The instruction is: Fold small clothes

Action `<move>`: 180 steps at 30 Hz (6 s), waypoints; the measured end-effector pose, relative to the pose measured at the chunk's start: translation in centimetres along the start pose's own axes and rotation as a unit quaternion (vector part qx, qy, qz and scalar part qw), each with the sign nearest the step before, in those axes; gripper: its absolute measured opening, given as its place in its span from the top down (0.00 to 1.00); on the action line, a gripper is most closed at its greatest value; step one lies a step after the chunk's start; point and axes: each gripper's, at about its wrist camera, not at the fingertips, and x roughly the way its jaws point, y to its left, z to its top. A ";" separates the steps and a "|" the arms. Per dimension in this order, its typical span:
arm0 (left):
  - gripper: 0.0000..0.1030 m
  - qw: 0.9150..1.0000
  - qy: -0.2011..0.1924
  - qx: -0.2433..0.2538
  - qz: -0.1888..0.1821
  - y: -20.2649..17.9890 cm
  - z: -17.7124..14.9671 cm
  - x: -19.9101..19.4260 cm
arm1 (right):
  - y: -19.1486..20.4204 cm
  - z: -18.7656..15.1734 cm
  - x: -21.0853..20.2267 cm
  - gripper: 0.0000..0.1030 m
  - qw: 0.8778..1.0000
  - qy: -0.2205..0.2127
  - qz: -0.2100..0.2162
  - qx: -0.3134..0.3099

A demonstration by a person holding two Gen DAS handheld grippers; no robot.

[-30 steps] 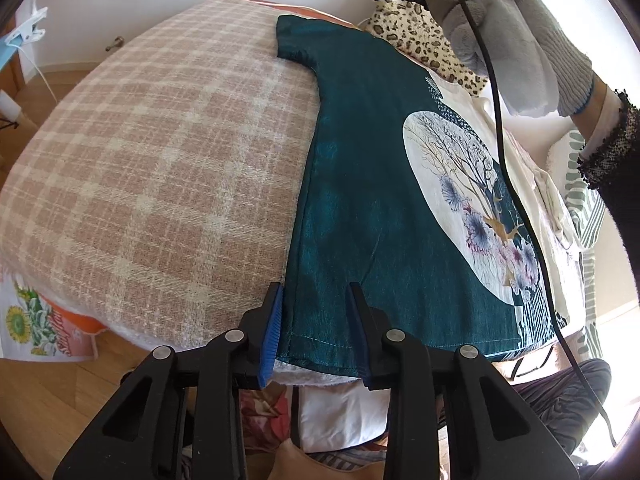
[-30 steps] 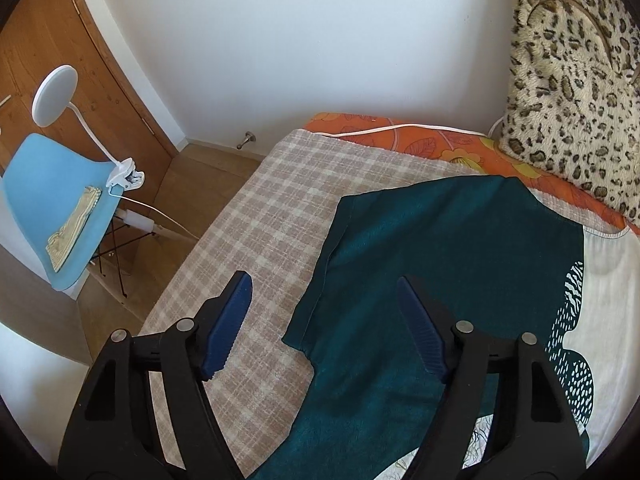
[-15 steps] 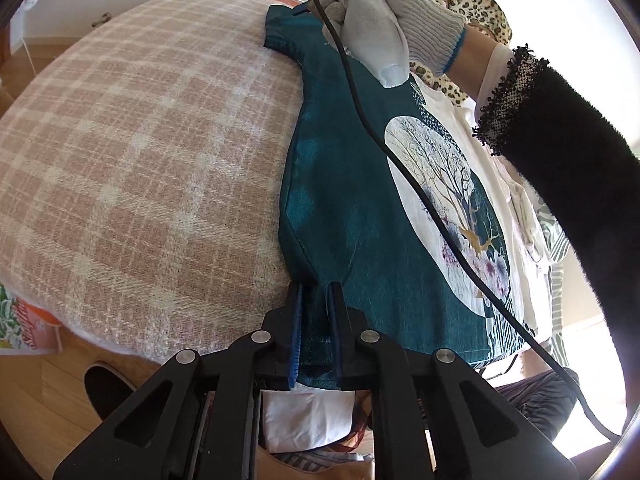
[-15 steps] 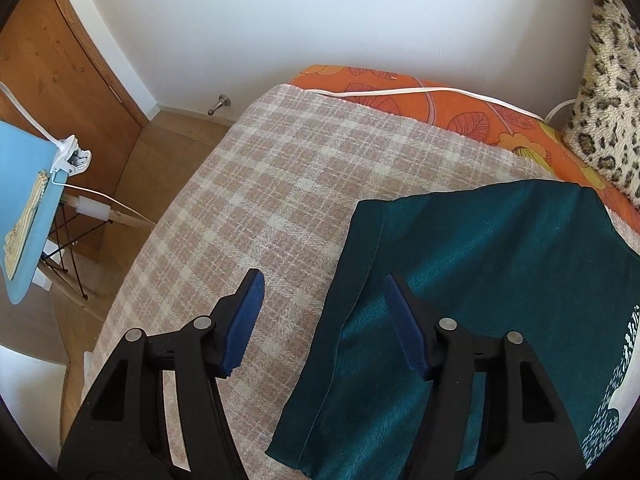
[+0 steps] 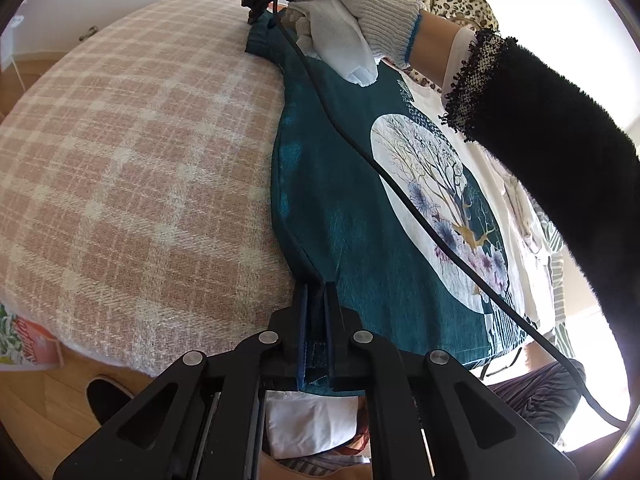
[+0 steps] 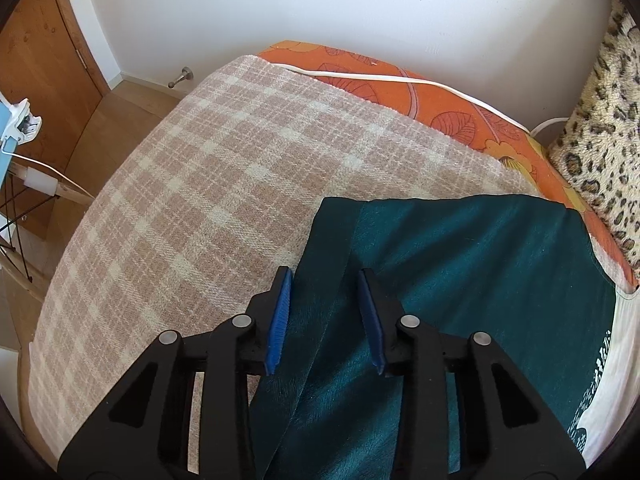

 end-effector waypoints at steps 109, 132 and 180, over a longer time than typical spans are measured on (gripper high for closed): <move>0.77 0.955 -0.021 0.292 -0.046 -21.6 -5.5 2.4 | -34.6 -31.3 -24.7 0.62 0.961 -0.109 0.034 0.252; 0.57 0.895 0.043 0.433 -0.095 -37.9 -11.3 12.5 | -50.2 -37.7 -31.4 0.42 0.942 -0.162 0.052 0.290; 0.96 0.947 0.010 0.245 -0.207 -33.0 -7.2 13.2 | -53.5 -21.7 -14.1 0.95 0.961 -0.091 -0.051 0.256</move>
